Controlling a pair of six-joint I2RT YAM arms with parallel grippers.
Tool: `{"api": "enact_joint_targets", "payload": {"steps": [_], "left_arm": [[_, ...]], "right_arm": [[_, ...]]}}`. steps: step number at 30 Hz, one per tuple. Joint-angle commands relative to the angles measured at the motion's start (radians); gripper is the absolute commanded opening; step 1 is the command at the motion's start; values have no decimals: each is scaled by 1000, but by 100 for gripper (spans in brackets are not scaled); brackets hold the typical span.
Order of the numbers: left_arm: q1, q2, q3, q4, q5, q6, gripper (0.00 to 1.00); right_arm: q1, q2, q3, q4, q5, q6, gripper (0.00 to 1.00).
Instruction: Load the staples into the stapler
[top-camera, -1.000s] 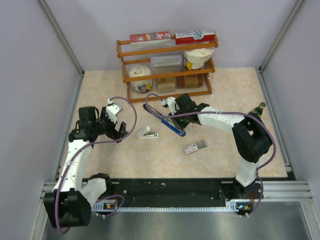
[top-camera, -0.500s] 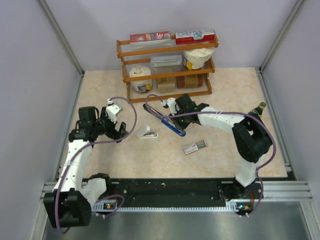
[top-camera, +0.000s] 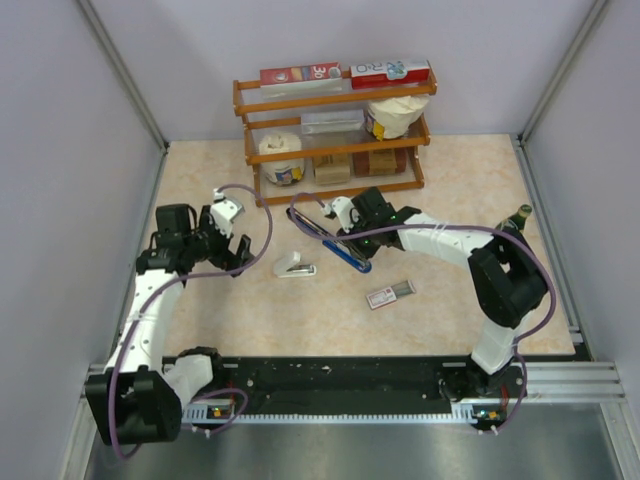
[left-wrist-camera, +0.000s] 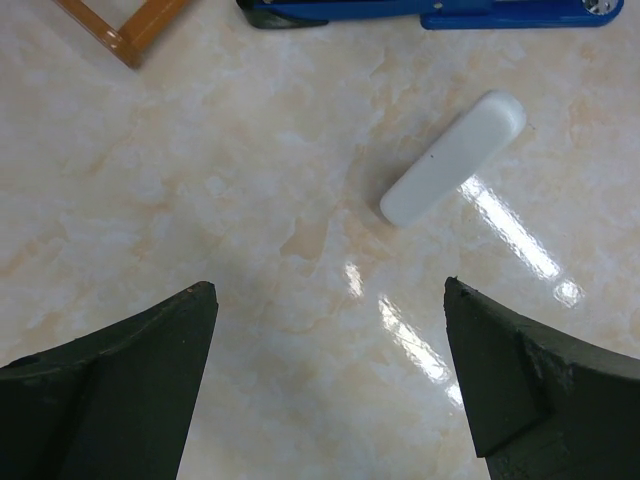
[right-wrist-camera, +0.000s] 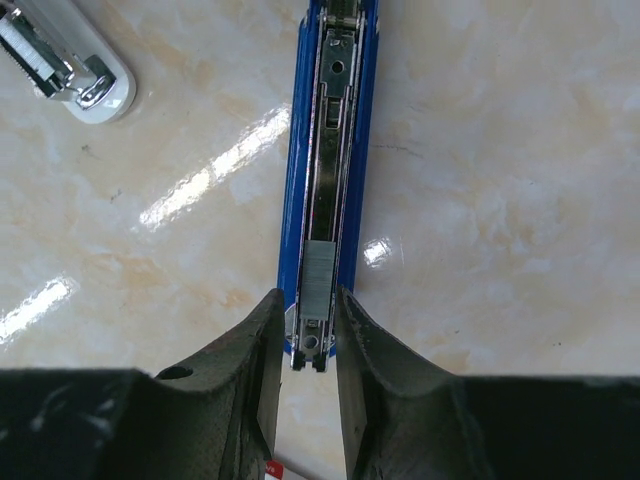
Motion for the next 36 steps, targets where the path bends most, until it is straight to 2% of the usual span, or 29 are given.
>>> {"api": "enact_joint_targets", "payload": {"steps": [1,11,22,26,36], "left_arm": [[5,72,146,46,-23,-17,99],[-7,352,347,147,-58,-170,99],[-67,582,465,216,-58,-221,99],[-134,635,481,226,-74,-225,99],[-174,820,626,223,-40,-288,99]], "right_arm": [[1,-65,-23,6,-48,-48,26],[-1,-45,-41,-8,-68,-56,26],[-16,-147,-59,-6,-137,-94,26],[-16,-181,-73,-3,-143,-109,26],[-18,-86,-69,10,-51,-128,27]]}}
